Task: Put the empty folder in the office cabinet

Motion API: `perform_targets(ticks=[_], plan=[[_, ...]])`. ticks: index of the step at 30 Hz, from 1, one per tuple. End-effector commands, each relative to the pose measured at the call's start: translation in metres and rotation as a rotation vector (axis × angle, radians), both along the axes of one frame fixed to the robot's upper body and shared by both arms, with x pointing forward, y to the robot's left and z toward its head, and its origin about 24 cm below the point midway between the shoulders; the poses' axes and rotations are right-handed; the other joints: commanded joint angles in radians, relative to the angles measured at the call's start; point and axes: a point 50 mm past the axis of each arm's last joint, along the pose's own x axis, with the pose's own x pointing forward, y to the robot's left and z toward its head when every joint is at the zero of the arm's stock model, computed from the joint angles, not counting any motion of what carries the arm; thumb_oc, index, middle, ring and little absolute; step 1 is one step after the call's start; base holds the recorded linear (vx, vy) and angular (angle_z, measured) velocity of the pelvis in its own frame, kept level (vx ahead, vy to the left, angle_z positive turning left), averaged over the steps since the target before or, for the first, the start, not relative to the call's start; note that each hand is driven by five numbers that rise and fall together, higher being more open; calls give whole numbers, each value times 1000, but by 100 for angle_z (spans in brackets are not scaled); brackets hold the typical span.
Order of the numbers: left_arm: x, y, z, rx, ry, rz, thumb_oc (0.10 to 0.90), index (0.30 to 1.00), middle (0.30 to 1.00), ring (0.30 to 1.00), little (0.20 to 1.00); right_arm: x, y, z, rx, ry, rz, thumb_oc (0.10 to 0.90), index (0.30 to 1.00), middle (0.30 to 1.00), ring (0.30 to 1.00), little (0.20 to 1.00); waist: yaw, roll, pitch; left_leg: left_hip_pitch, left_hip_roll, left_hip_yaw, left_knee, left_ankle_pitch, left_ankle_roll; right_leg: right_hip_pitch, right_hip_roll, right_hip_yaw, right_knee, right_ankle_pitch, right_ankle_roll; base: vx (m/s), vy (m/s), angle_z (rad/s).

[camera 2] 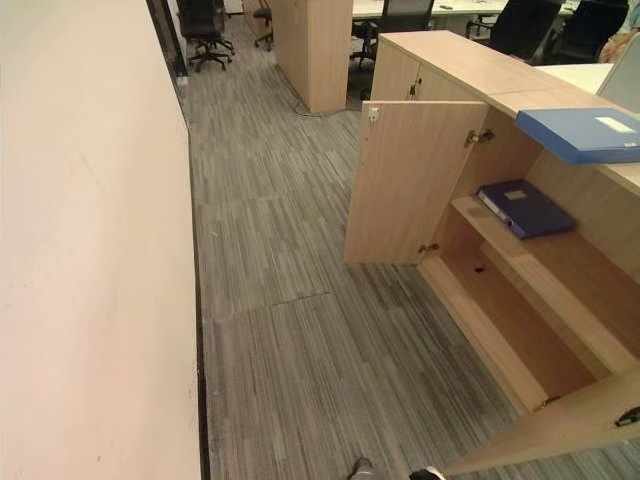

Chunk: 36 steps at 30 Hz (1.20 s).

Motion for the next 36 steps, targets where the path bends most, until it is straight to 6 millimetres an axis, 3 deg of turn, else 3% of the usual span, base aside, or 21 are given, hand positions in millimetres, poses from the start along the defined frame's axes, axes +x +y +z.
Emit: perform_targets(ticks=[1, 2, 6, 10, 11, 12, 14, 15, 16, 19, 21, 24, 25, 26, 27, 28, 29, 30, 33, 35, 36], plan=[[2, 7, 2, 22, -1, -21, 800, 900, 900, 900, 900, 19, 10, 2, 46, -53, -23, 800, 900, 900, 900, 900, -21, -15, 35, -4, 10, -35, 81, -86, -41, 27, 10, -7, -181, 137, 20, 360, -165, 17], [-2, 10, 2, 35, 12, -22, 800, 900, 900, 900, 900, 8, 10, -1, 52, -31, -39, 800, 900, 900, 900, 900, -23, -29, 17, 36, 17, -45, 55, -106, -50, 45, 16, -1, -203, 146, 20, 358, -164, 13], [-5, 11, 2, 41, 25, -15, 800, 900, 900, 900, 900, 2, 10, -2, 53, -11, -47, 800, 900, 900, 900, 900, -34, -27, -6, 77, 54, -57, 15, -111, -66, 37, 34, 4, -162, 135, 5, 305, -148, 11], [11, 12, 3, 50, -9, -49, 800, 900, 900, 900, 900, -8, 7, -4, 49, 6, -86, 800, 900, 900, 900, 900, -49, -20, -14, 89, 131, -70, 6, -119, -103, 11, 67, 3, -61, 52, -31, 287, -201, 24], [11, 12, 3, 51, -9, -49, 800, 900, 900, 900, 900, -8, 7, -4, 50, 6, -86, 800, 900, 900, 900, 900, -50, -22, -16, 86, 129, -71, 6, -116, -102, 9, 64, 3, -62, 54, -31, 324, -277, 5], [19, 11, 4, 52, -37, -55, 800, 900, 900, 900, 900, -14, 5, -5, 47, 17, -111, 800, 900, 900, 900, 900, -54, -24, -17, 81, 161, -70, 41, -110, -121, 22, 87, 2, -46, 24, -47, 239, -222, 5], [24, 11, 4, 51, -53, -54, 800, 900, 900, 900, 900, -18, 4, -5, 43, 26, -120, 800, 900, 900, 900, 900, -57, -28, -20, 66, 171, -72, 81, -90, -133, 29, 99, 2, -45, 15, -56, 243, -228, 13], [33, 9, 5, 47, -82, -72, 800, 900, 900, 900, 900, -24, 1, -6, 31, 45, -122, 800, 900, 900, 900, 900, -50, -35, -11, 21, 186, -63, 239, -39, -149, 65, 128, 13, -42, -16, -82, 193, -220, 7], [36, 9, 5, 49, -92, -85, 800, 900, 900, 900, 900, -24, 0, -5, 24, 46, -122, 800, 900, 900, 900, 900, -44, -44, -2, -29, 183, -58, 334, -17, -143, 87, 132, 14, -48, -29, -94, 193, -221, 8], [41, 9, 6, 57, -105, -103, 800, 900, 900, 900, 900, -26, -2, -5, 16, 47, -129, 800, 900, 900, 900, 900, -42, -56, 8, -89, 184, -55, 428, 17, -131, 107, 132, 12, -57, -37, -106, 72, -132, 3], [45, 9, 6, 71, -119, -124, 800, 900, 900, 900, 900, -24, -12, -2, -12, 31, -161, 800, 900, 900, 900, 900, -16, -79, 41, -258, 171, -7, 533, -8, -88, 182, 125, 26, -73, -75, -124, 215, -121, 3], [39, 10, 6, 71, -102, -106, 800, 900, 900, 900, 900, -25, -14, -1, -16, 34, -162, 800, 900, 900, 900, 900, -2, -79, 40, -298, 160, 0, 452, -17, -95, 210, 118, 35, -80, -92, -118, 200, 34, 2], [31, 12, 5, 73, -82, -80, 800, 900, 900, 900, 900, -26, -15, -1, -19, 36, -160, 800, 900, 900, 900, 900, 13, -70, 36, -357, 149, -21, 356, 21, -112, 247, 117, 51, -90, -111, -117, 154, 54, -9], [30, 12, 5, 73, -82, -80, 800, 900, 900, 900, 900, -26, -15, -1, -19, 36, -160, 800, 900, 900, 900, 900, 14, -70, 37, -355, 149, -21, 354, 22, -112, 247, 116, 51, -90, -111, -117, 367, 138, -4], [24, 12, 4, 71, -69, -53, 800, 900, 900, 900, 900, -26, -14, -2, -11, 33, -163, 800, 900, 900, 900, 900, 28, -46, 29, -375, 157, -64, 203, 132, -146, 287, 130, 68, -103, -127, -109, 216, 81, -9], [24, 12, 4, 71, -68, -53, 800, 900, 900, 900, 900, -26, -14, -2, -11, 34, -163, 800, 900, 900, 900, 900, 28, -47, 31, -369, 156, -63, 197, 134, -146, 290, 129, 68, -104, -127, -109, 462, 176, -25], [20, 11, 4, 70, -60, -36, 800, 900, 900, 900, 900, -27, -11, -3, -1, 35, -163, 800, 900, 900, 900, 900, 43, -31, 29, -407, 170, -93, 94, 194, -158, 338, 134, 95, -120, -140, -103, 253, 90, -29], [20, 12, 4, 70, -60, -36, 800, 900, 900, 900, 900, -27, -11, -3, 0, 36, -163, 800, 900, 900, 900, 900, 46, -35, 33, -398, 168, -89, 89, 195, -158, 343, 130, 97, -120, -141, -103, 366, 145, -39], [6, 10, 3, 66, -22, -16, 800, 900, 900, 900, 900, -35, -9, -5, 9, 70, -150, 800, 900, 900, 900, 900, 65, -12, 1, -373, 156, -193, -7, 240, -178, 413, 115, 172, -143, -156, -68, 429, 215, -65], [3, 9, 2, 64, -9, -18, 800, 900, 900, 900, 900, -38, -8, -5, 11, 80, -150, 800, 900, 900, 900, 900, 67, -11, -13, -360, 157, -187, -6, 241, -178, 426, 98, 178, -146, -155, -56, 321, 207, -65], [1, 10, 2, 67, -2, -25, 800, 900, 900, 900, 900, -43, -5, -7, 18, 102, -144, 800, 900, 900, 900, 900, 66, -17, -39, -355, 144, -159, 30, 222, -167, 439, 59, 185, -153, -142, -31, 360, 252, -69]])
